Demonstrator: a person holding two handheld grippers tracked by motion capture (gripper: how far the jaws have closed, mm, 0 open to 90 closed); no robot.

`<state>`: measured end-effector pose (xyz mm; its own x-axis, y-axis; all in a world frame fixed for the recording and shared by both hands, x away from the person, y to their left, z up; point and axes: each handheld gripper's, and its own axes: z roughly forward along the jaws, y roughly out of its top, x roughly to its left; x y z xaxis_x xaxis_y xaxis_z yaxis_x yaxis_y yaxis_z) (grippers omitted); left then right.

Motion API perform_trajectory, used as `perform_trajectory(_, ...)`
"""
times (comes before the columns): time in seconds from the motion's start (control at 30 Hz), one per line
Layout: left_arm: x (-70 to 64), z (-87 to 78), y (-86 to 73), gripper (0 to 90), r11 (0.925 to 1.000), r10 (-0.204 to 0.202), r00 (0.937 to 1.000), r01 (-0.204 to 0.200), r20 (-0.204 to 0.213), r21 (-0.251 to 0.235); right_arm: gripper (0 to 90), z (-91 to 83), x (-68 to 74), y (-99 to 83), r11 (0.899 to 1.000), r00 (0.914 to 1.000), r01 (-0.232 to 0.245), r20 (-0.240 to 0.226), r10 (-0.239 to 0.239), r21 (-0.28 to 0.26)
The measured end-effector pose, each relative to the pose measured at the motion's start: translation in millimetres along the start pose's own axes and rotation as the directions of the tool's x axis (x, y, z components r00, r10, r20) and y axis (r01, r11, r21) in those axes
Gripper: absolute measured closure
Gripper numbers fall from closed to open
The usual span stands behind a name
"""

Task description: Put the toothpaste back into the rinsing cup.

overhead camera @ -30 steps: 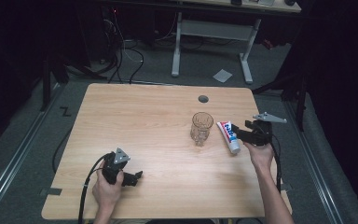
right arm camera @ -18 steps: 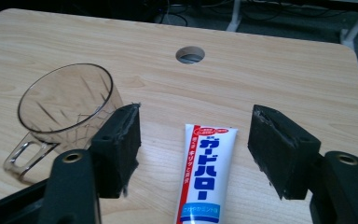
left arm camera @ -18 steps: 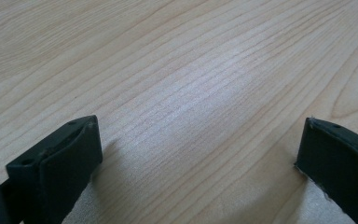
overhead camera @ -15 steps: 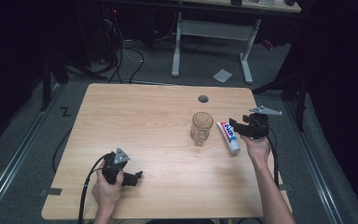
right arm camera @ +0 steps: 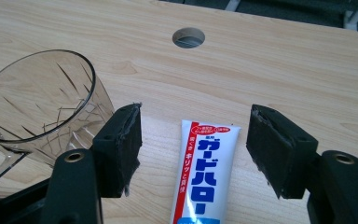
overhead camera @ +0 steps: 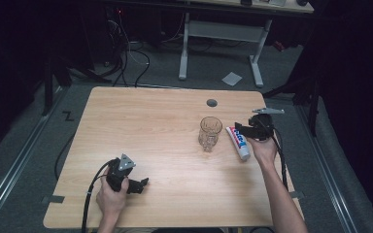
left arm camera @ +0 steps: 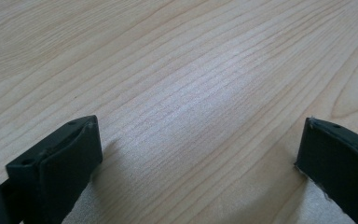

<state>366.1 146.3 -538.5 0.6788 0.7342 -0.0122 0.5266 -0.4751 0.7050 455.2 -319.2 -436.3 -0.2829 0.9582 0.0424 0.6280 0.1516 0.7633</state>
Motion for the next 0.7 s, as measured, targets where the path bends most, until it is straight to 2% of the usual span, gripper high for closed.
perform_trajectory(0.33, 0.0, 0.0, 0.0, 0.2, 1.0000, 0.001, 1.0000, -0.001, 0.000, 0.000, 38.1, 18.0, 5.2, 1.8, 0.998, 0.9998, 0.019, 0.006, -0.019, 0.059)
perform_trajectory(0.43, 0.0, -0.1, 0.0, 0.2, 1.0000, 0.001, 1.0000, -0.001, 0.000, 0.000, 39.9, 24.7, 4.8, 2.3, 0.996, 0.9998, 0.012, 0.018, -0.014, 0.093)
perform_trajectory(0.7, 0.0, 0.0, 0.0, 0.2, 1.0000, 0.001, 1.0000, -0.001, 0.000, 0.000, 40.2, 37.3, 0.4, 2.1, 0.990, 0.9988, 0.002, 0.047, -0.009, 0.142)
